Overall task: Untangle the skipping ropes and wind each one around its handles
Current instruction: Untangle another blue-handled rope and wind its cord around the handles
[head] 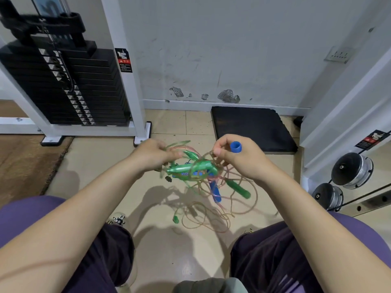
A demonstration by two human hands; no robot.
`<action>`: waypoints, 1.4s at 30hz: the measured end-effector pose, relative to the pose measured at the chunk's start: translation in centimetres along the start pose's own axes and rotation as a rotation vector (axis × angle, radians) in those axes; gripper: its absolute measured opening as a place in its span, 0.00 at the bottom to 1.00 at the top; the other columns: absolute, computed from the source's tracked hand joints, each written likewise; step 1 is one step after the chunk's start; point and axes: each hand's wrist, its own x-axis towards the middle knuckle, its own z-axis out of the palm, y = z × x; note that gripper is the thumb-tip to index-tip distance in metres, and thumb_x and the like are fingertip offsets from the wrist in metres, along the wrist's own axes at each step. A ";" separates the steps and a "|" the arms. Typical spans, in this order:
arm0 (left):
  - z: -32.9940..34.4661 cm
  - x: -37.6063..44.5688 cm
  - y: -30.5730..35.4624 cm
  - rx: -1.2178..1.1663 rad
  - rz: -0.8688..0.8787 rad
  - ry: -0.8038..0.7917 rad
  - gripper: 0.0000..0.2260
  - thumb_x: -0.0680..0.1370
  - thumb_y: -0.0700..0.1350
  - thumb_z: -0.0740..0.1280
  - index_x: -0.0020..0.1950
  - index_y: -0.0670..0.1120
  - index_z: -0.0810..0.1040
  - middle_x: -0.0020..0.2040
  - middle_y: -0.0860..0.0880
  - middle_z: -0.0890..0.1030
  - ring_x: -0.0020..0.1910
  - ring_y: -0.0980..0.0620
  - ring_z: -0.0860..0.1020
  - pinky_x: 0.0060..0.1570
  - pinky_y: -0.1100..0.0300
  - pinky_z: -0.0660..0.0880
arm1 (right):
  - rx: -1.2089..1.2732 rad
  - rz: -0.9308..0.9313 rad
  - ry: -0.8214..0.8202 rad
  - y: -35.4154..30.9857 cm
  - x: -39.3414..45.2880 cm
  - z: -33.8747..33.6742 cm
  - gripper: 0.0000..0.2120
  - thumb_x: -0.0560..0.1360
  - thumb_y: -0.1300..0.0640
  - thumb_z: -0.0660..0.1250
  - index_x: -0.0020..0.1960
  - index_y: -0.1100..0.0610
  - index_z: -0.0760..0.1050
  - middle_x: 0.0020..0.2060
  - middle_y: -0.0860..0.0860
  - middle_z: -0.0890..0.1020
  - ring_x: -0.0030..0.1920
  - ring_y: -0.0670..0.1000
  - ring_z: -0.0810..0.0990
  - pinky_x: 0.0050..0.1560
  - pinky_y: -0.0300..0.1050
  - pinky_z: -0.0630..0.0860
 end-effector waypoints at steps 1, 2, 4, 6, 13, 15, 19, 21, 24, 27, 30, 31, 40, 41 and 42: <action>0.2 -0.1 -0.1 -0.001 0.014 -0.063 0.19 0.70 0.50 0.78 0.55 0.43 0.81 0.46 0.47 0.81 0.42 0.50 0.78 0.40 0.60 0.74 | -0.015 -0.014 -0.024 0.0 -0.1 0.1 0.04 0.76 0.60 0.69 0.43 0.56 0.80 0.38 0.53 0.83 0.37 0.49 0.78 0.45 0.50 0.78; 0.3 -0.4 -0.1 0.000 0.051 -0.114 0.24 0.69 0.49 0.79 0.63 0.47 0.78 0.54 0.47 0.79 0.48 0.51 0.78 0.44 0.62 0.74 | -0.034 -0.025 -0.048 0.1 -0.1 0.3 0.04 0.76 0.60 0.69 0.43 0.55 0.79 0.39 0.54 0.83 0.38 0.49 0.78 0.46 0.51 0.78; 0.5 -0.9 0.2 0.072 0.237 -0.138 0.32 0.68 0.48 0.79 0.70 0.55 0.72 0.64 0.53 0.74 0.60 0.55 0.74 0.51 0.71 0.70 | -0.051 -0.029 -0.087 0.4 -0.2 0.6 0.05 0.76 0.60 0.69 0.42 0.54 0.79 0.42 0.57 0.83 0.40 0.50 0.78 0.48 0.52 0.78; 1.2 -1.4 0.7 0.101 0.434 -0.161 0.28 0.70 0.46 0.78 0.68 0.56 0.75 0.67 0.57 0.74 0.65 0.61 0.71 0.58 0.77 0.65 | -0.039 -0.037 -0.130 0.4 -0.3 0.9 0.06 0.76 0.61 0.69 0.42 0.53 0.78 0.42 0.57 0.83 0.40 0.48 0.78 0.49 0.51 0.77; 1.8 -1.0 0.2 0.460 0.392 -0.184 0.10 0.71 0.51 0.77 0.50 0.51 0.82 0.38 0.56 0.79 0.39 0.56 0.76 0.41 0.63 0.71 | -0.025 -0.078 -0.100 -0.1 -0.3 1.2 0.03 0.76 0.61 0.69 0.44 0.55 0.79 0.40 0.53 0.83 0.39 0.45 0.79 0.43 0.37 0.75; 1.2 -0.7 0.2 0.420 0.350 -0.125 0.11 0.71 0.54 0.76 0.46 0.48 0.82 0.35 0.54 0.78 0.36 0.54 0.75 0.37 0.60 0.70 | -0.029 -0.038 -0.021 -0.1 -0.1 0.4 0.04 0.76 0.62 0.68 0.42 0.57 0.79 0.33 0.49 0.80 0.32 0.40 0.75 0.36 0.31 0.71; -0.3 -0.6 0.6 0.128 0.252 -0.043 0.10 0.72 0.54 0.75 0.45 0.48 0.83 0.39 0.52 0.84 0.37 0.55 0.79 0.41 0.62 0.73 | -0.069 0.056 0.089 0.3 0.5 -1.4 0.05 0.76 0.59 0.68 0.42 0.56 0.79 0.30 0.44 0.75 0.26 0.38 0.70 0.26 0.27 0.63; -0.3 -0.8 0.8 -0.026 0.234 -0.027 0.05 0.74 0.50 0.74 0.41 0.50 0.82 0.33 0.57 0.82 0.32 0.60 0.76 0.33 0.70 0.70 | -0.076 0.074 0.121 0.5 0.6 -1.8 0.05 0.77 0.58 0.67 0.42 0.55 0.79 0.32 0.44 0.76 0.29 0.39 0.71 0.29 0.31 0.65; -0.2 -0.7 0.8 -0.097 0.160 0.022 0.07 0.76 0.49 0.73 0.44 0.45 0.84 0.33 0.51 0.82 0.31 0.56 0.75 0.27 0.71 0.68 | -0.066 0.092 0.159 0.6 0.6 -1.9 0.05 0.77 0.58 0.66 0.43 0.55 0.78 0.32 0.44 0.75 0.32 0.44 0.70 0.32 0.36 0.66; 0.0 -0.8 0.5 -0.103 0.128 0.052 0.10 0.76 0.51 0.72 0.47 0.44 0.85 0.36 0.47 0.83 0.30 0.57 0.76 0.28 0.69 0.69 | 0.023 0.101 0.123 0.5 0.3 -1.7 0.05 0.77 0.62 0.64 0.44 0.58 0.77 0.32 0.50 0.78 0.30 0.47 0.73 0.32 0.37 0.71; 0.7 -1.2 0.5 -0.183 0.181 0.003 0.09 0.77 0.47 0.72 0.53 0.45 0.84 0.30 0.54 0.80 0.25 0.58 0.74 0.25 0.67 0.69 | 0.168 0.106 0.010 0.4 0.2 -1.0 0.05 0.78 0.66 0.62 0.45 0.61 0.76 0.36 0.57 0.82 0.34 0.52 0.78 0.38 0.44 0.76; 1.0 -1.2 0.5 -0.177 0.202 -0.007 0.08 0.77 0.46 0.72 0.53 0.45 0.84 0.27 0.56 0.78 0.23 0.58 0.72 0.23 0.66 0.69 | 0.180 0.110 -0.028 0.3 0.2 -0.7 0.04 0.77 0.66 0.63 0.47 0.63 0.76 0.38 0.58 0.83 0.35 0.53 0.79 0.40 0.46 0.77; 2.5 -1.2 0.4 0.023 0.237 0.093 0.04 0.73 0.49 0.75 0.43 0.51 0.86 0.32 0.54 0.82 0.29 0.61 0.74 0.30 0.66 0.68 | 0.063 0.119 -0.186 0.5 0.1 1.3 0.04 0.76 0.56 0.69 0.48 0.56 0.79 0.32 0.47 0.80 0.31 0.47 0.73 0.34 0.41 0.71; 2.5 -1.0 0.3 0.024 0.207 0.113 0.04 0.72 0.49 0.75 0.41 0.50 0.86 0.30 0.54 0.81 0.29 0.58 0.74 0.31 0.63 0.68 | 0.021 0.119 -0.185 0.6 0.1 1.4 0.05 0.74 0.53 0.71 0.46 0.55 0.79 0.30 0.44 0.79 0.31 0.45 0.73 0.34 0.40 0.70; 2.4 -0.9 0.3 0.012 0.179 0.128 0.05 0.71 0.48 0.75 0.40 0.48 0.85 0.29 0.52 0.80 0.28 0.55 0.74 0.31 0.62 0.68 | -0.026 0.115 -0.172 0.7 0.1 1.5 0.07 0.73 0.52 0.74 0.45 0.54 0.80 0.30 0.42 0.77 0.31 0.44 0.72 0.35 0.39 0.69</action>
